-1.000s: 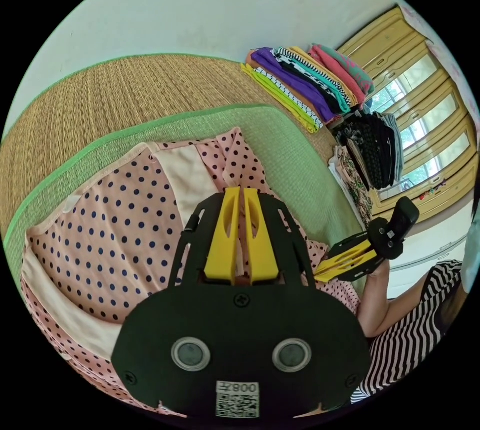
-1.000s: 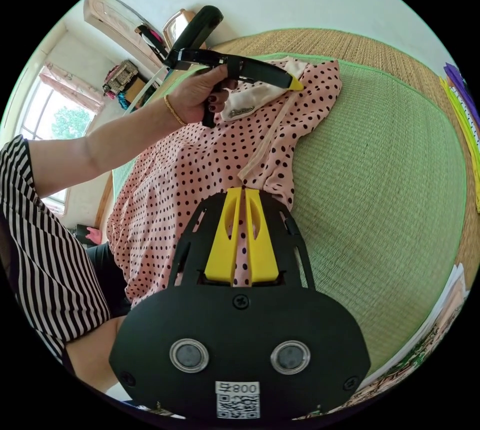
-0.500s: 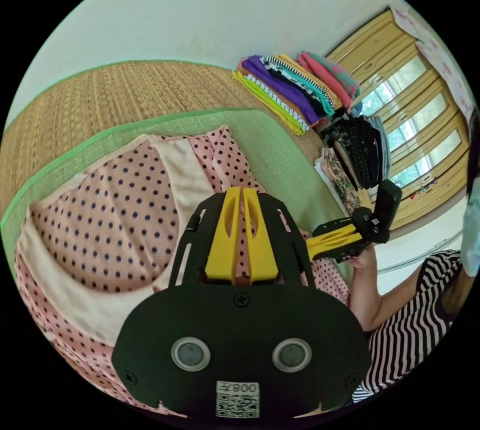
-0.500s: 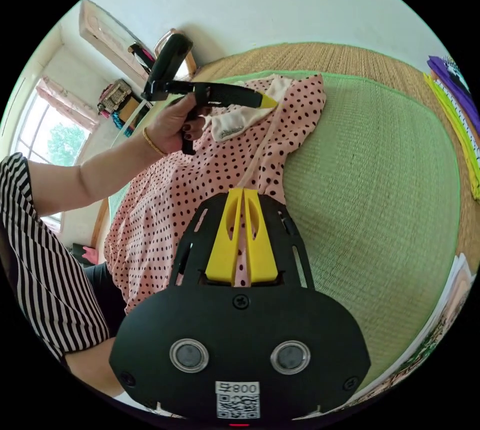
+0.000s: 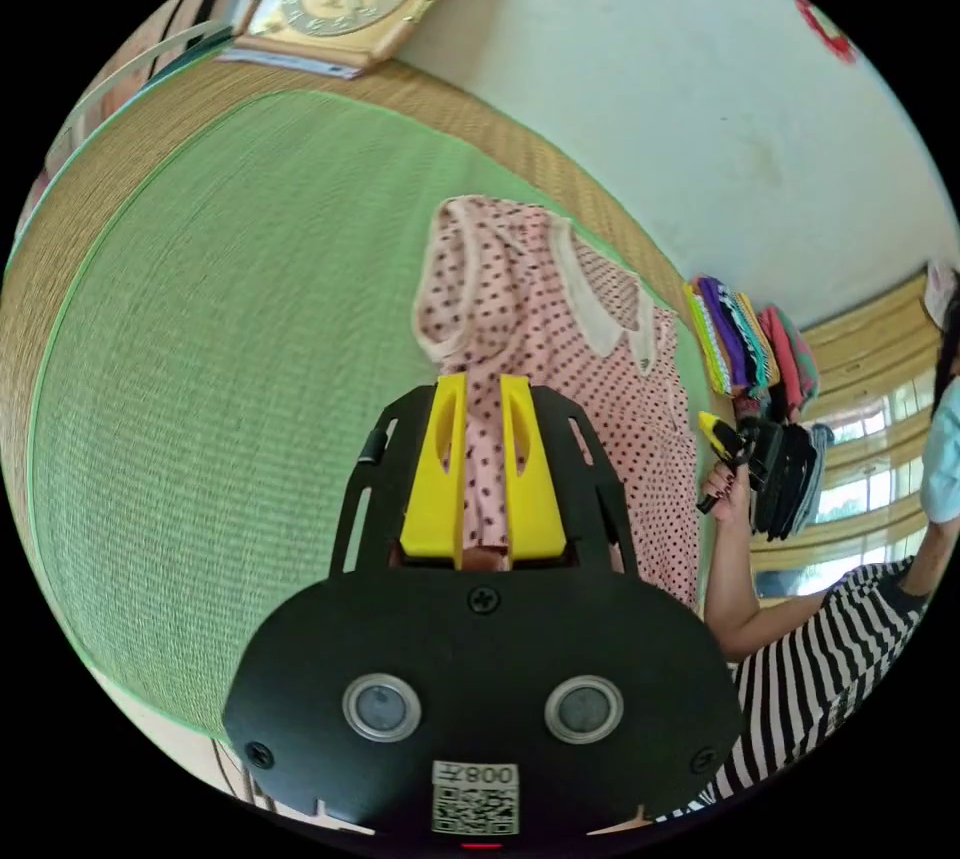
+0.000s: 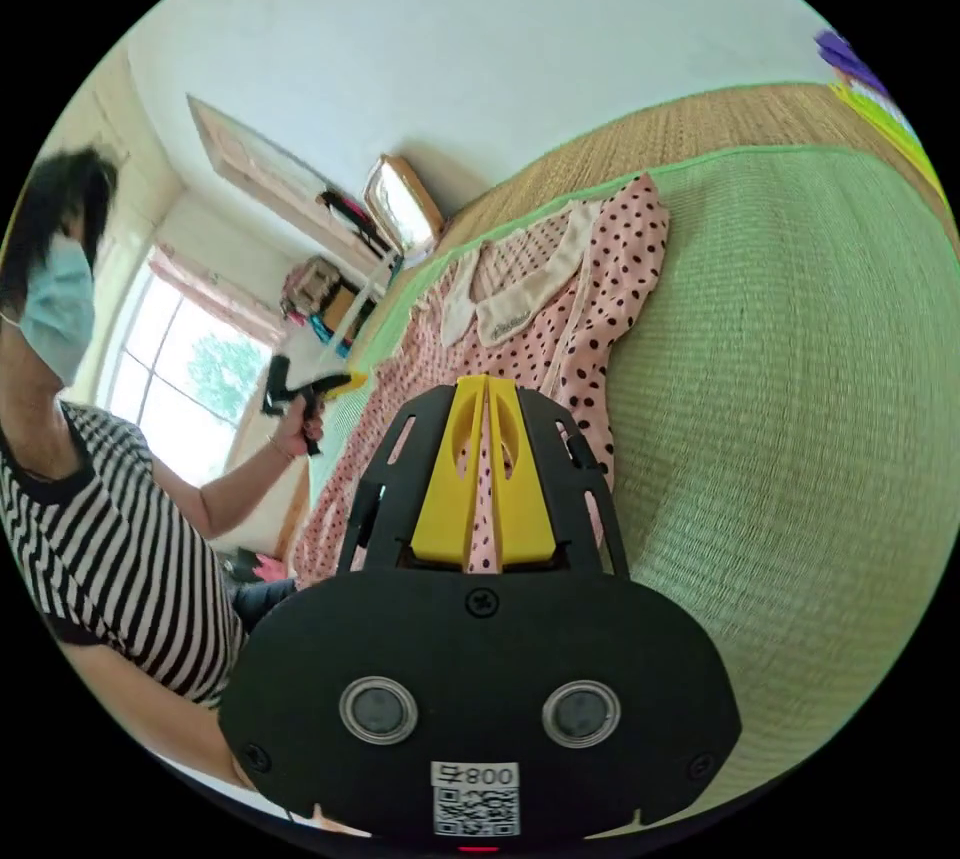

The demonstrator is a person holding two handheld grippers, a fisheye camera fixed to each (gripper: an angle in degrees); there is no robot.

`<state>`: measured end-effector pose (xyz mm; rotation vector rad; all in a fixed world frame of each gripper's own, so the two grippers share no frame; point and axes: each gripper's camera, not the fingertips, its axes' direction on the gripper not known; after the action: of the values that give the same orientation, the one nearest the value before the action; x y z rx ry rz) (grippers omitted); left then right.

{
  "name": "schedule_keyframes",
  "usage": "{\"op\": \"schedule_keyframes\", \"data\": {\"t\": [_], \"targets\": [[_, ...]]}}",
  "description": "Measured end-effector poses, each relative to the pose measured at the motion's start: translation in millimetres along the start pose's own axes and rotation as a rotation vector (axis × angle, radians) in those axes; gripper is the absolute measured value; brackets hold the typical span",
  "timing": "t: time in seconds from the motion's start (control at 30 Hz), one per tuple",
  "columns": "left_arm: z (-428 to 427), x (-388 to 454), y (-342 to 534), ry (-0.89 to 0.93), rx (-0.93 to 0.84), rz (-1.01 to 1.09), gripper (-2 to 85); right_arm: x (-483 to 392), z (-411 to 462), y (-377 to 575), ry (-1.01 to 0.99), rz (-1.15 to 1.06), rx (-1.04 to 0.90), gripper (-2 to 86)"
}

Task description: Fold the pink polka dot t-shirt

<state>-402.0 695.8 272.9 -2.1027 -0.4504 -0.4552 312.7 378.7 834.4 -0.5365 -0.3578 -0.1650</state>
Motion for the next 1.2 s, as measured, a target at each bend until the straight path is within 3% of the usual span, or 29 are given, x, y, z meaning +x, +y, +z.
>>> {"op": "schedule_keyframes", "data": {"t": [0.13,0.2,0.3,0.73,0.9,1.03,1.2], "targets": [[-6,-27,14,0.051,0.025,-0.057,7.6,-19,14,-13,-0.136,0.030,0.084,0.5],[-9,-39,17,0.142,0.066,-0.076,8.3,-57,55,-38,-0.007,-0.042,-0.035,1.0],[-11,-47,17,0.172,0.083,-0.077,8.6,-107,122,-75,0.014,-0.172,-0.166,2.5],[-26,-75,46,0.132,0.121,-0.059,2.5,-250,413,-193,0.317,-0.561,-0.497,8.3],[-26,-71,60,0.120,0.101,-0.012,1.7,-275,504,-205,0.544,-0.639,-0.602,7.8],[-25,-62,68,0.092,0.080,0.046,1.4,-282,529,-211,0.607,-0.643,-0.579,6.5],[-30,-40,81,0.011,0.097,0.137,1.1,-281,538,-229,0.547,-0.621,-0.569,3.1]]}}
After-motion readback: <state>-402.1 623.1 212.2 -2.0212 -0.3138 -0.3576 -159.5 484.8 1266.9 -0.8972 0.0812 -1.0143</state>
